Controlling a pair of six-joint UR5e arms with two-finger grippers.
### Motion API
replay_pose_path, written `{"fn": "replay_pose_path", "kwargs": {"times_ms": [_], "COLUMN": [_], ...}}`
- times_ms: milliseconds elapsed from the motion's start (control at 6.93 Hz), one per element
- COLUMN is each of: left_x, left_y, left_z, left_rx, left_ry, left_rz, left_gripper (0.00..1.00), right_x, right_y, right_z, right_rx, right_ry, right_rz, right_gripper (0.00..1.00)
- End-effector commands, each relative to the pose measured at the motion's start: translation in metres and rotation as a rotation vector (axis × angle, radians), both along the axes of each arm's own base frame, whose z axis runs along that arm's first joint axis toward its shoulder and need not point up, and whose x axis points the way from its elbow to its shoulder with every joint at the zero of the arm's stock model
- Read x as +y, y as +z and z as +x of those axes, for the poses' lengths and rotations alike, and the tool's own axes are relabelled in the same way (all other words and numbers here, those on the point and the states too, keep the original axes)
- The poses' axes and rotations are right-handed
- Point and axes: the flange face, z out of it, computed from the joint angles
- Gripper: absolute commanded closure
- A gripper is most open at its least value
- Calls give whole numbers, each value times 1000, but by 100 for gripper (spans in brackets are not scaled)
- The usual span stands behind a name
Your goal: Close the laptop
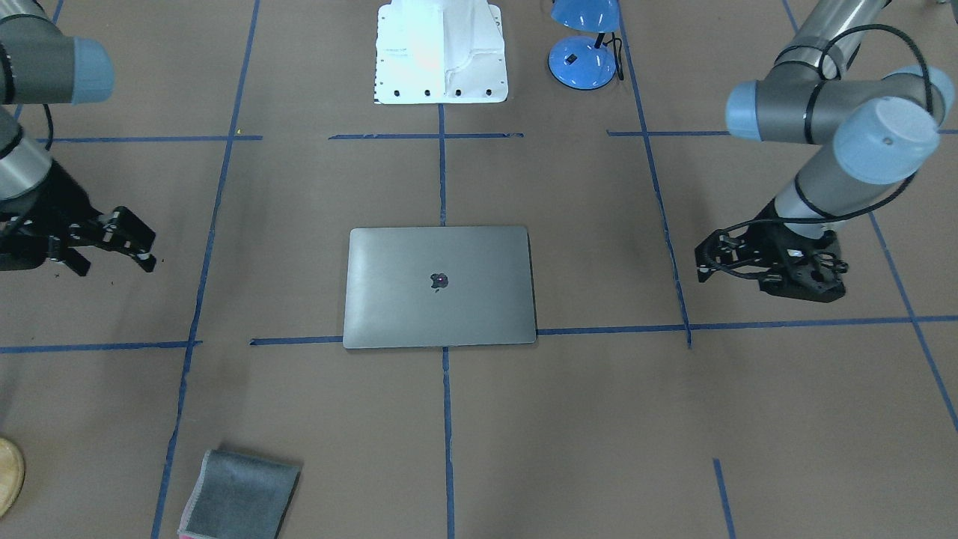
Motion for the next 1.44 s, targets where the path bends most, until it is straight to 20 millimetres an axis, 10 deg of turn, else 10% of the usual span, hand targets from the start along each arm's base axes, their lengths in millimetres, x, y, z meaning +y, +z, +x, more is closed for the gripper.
{"fn": "replay_pose_path", "kwargs": {"times_ms": [0, 433, 577, 1299], "left_x": [6, 67, 83, 113], "left_y": [76, 159, 175, 189], "left_z": [-143, -267, -273, -303], "left_rx": [-111, 24, 15, -46], "left_ry": [59, -3, -13, -72], "left_rz": [39, -197, -230, -239], "left_gripper": [1, 0, 0, 0], "right_x": [9, 30, 37, 53], "right_y": [64, 174, 210, 239], "right_z": [107, 231, 254, 256], "right_rx": [48, 36, 19, 28], "right_ry": [-117, -234, -255, -244], "right_rz": [27, 86, 93, 33], "right_gripper": [0, 0, 0, 0]}}
